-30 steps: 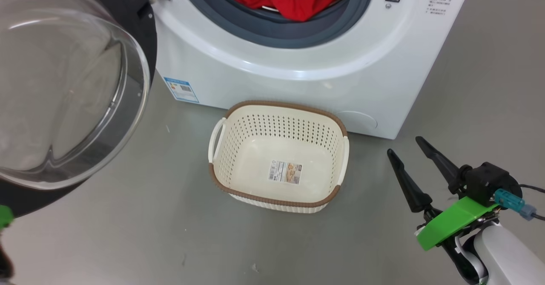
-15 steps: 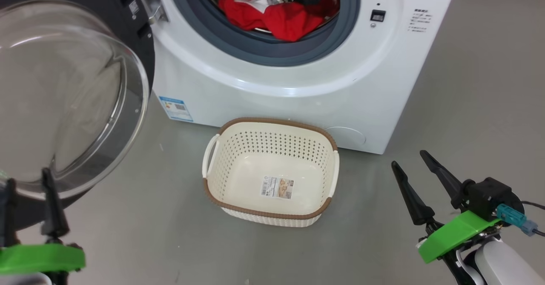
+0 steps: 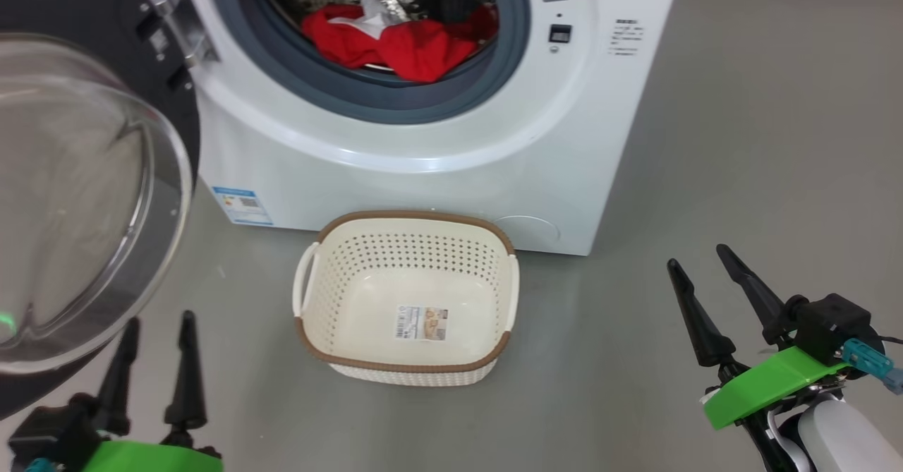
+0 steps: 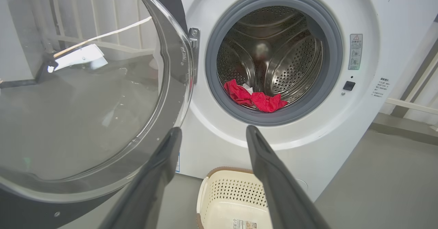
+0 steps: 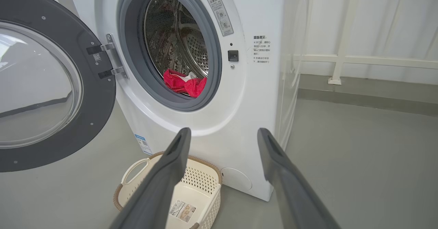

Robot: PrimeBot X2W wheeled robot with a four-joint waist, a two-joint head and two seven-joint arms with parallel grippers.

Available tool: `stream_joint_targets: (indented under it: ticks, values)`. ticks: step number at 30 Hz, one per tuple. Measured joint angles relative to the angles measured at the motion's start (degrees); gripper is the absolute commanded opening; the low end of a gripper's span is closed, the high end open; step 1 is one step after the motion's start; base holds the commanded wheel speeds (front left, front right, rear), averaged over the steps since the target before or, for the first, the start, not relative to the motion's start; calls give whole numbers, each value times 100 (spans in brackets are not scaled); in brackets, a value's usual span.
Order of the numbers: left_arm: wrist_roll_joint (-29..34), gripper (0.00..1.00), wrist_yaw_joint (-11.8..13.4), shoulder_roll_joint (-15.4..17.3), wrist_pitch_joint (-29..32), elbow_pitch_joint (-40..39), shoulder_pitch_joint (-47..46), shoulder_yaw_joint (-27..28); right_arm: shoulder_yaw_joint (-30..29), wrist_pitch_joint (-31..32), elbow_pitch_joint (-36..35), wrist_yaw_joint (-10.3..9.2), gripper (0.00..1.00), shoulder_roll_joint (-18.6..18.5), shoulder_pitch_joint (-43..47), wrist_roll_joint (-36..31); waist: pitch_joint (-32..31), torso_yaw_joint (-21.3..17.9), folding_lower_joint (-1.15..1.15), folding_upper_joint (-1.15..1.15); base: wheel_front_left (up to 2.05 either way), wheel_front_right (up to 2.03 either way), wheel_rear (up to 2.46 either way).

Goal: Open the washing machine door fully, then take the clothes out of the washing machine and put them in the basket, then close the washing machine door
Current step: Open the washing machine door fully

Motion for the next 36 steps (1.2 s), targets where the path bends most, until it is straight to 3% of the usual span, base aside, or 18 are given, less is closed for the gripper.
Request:
stream_joint_targets:
  ticks: [7,36]
  values:
    - [-100,100,0,21,0,-136,16,-403,-189,0,-34,0,100,55,107,-31,13,-317,0,0,0,0,0]
    - [-204,100,0,82,0,-311,339,-643,-766,0,-185,0,100,321,581,-175,-17,-1632,0,0,0,0,0]
